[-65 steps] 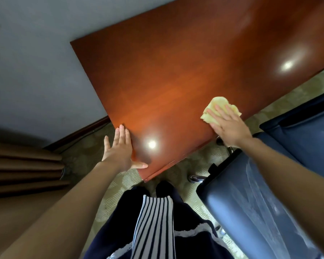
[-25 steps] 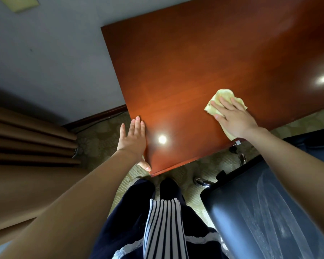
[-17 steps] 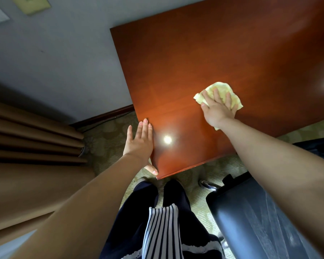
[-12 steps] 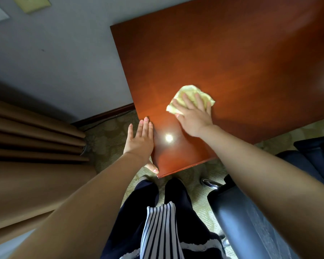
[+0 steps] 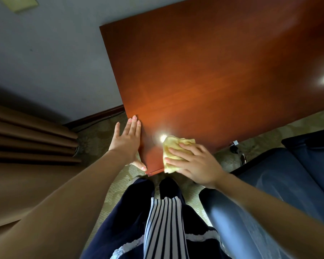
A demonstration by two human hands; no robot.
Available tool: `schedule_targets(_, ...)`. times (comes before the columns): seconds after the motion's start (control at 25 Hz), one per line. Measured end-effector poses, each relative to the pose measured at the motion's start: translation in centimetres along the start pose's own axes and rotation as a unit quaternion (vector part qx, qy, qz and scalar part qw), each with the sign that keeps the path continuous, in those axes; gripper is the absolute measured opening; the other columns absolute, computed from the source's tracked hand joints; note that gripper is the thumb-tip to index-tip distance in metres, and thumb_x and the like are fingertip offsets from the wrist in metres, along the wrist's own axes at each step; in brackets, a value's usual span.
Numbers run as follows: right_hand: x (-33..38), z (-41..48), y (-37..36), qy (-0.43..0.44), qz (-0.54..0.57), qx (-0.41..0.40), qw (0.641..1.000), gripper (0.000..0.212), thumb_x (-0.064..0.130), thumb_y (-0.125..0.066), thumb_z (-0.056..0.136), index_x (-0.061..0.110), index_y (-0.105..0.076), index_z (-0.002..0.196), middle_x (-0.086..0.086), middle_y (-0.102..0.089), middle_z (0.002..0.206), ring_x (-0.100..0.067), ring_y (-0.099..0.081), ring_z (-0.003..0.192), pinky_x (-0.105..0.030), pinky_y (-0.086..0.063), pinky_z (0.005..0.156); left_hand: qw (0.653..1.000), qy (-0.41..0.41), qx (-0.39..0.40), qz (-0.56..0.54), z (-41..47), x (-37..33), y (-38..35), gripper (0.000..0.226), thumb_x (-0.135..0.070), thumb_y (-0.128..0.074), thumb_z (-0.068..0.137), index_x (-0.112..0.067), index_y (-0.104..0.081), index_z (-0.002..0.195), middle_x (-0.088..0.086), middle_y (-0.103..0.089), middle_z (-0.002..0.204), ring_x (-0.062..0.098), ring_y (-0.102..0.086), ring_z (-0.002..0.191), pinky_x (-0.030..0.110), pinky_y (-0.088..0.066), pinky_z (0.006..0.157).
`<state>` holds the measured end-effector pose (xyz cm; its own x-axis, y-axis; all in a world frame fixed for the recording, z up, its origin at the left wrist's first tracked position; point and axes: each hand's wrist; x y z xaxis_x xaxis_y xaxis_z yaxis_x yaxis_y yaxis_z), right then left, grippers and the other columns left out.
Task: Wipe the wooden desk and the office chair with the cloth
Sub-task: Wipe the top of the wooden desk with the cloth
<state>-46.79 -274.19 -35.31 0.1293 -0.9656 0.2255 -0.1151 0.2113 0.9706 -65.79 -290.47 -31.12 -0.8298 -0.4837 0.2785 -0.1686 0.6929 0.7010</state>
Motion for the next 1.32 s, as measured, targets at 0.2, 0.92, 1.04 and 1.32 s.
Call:
schedule_targets(0.2,-8.0,-3.4,2.3,-0.129,-0.013,-0.008,0.992,0.040,0.046,-0.035,0.096,0.041,-0.043,0.136,0.010,-0.046,0.142,-0.024,-0.044,0.130,-0.042,-0.039,0.096,1.000,0.001,0.010,-0.009,-0.2,-0.1,0.3,0.156,-0.087,-0.058,0.046,0.004,0.028,0.139,0.019,0.031,0.151,0.029,0.019,0.143,0.053,0.004,0.113)
schedule_targets(0.92,-5.1,16.6,3.5,-0.402,0.113,-0.018,0.908,0.044,0.045,-0.035,0.098,0.047,-0.030,0.142,0.014,-0.016,0.157,-0.024,0.000,0.145,-0.048,0.000,0.116,0.953,-0.050,-0.123,-0.274,2.0,5.5,0.7,0.069,-0.046,-0.048,0.093,-0.020,-0.018,0.150,0.001,-0.010,0.159,0.017,-0.001,0.146,0.053,0.015,0.111)
schedule_targets(1.04,0.2,17.3,2.0,-0.313,0.085,-0.039,0.945,0.043,0.042,-0.043,0.096,0.044,-0.040,0.138,0.012,-0.027,0.154,-0.025,-0.009,0.145,-0.049,-0.003,0.115,0.957,-0.024,-0.113,-0.267,3.7,6.9,1.9,0.073,-0.041,-0.048,0.094,-0.017,-0.010,0.151,0.004,0.001,0.160,0.019,0.003,0.146,0.052,0.012,0.112)
schedule_targets(1.32,0.8,9.6,0.8,-0.090,0.025,-0.048,0.994,0.037,0.035,-0.061,0.088,0.030,-0.062,0.124,0.004,-0.054,0.136,-0.026,-0.042,0.133,-0.049,-0.035,0.107,0.962,-0.014,-0.066,-0.265,7.3,7.1,5.7,0.084,-0.036,-0.049,0.092,-0.009,0.006,0.150,0.010,0.017,0.157,0.023,0.011,0.146,0.056,0.009,0.111)
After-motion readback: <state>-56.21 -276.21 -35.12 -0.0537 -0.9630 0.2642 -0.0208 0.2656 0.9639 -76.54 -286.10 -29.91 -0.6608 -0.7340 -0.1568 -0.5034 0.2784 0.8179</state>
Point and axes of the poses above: each hand's wrist, its own z-axis towards the middle knuckle, its own y-axis out of the back of the hand, x = y × z
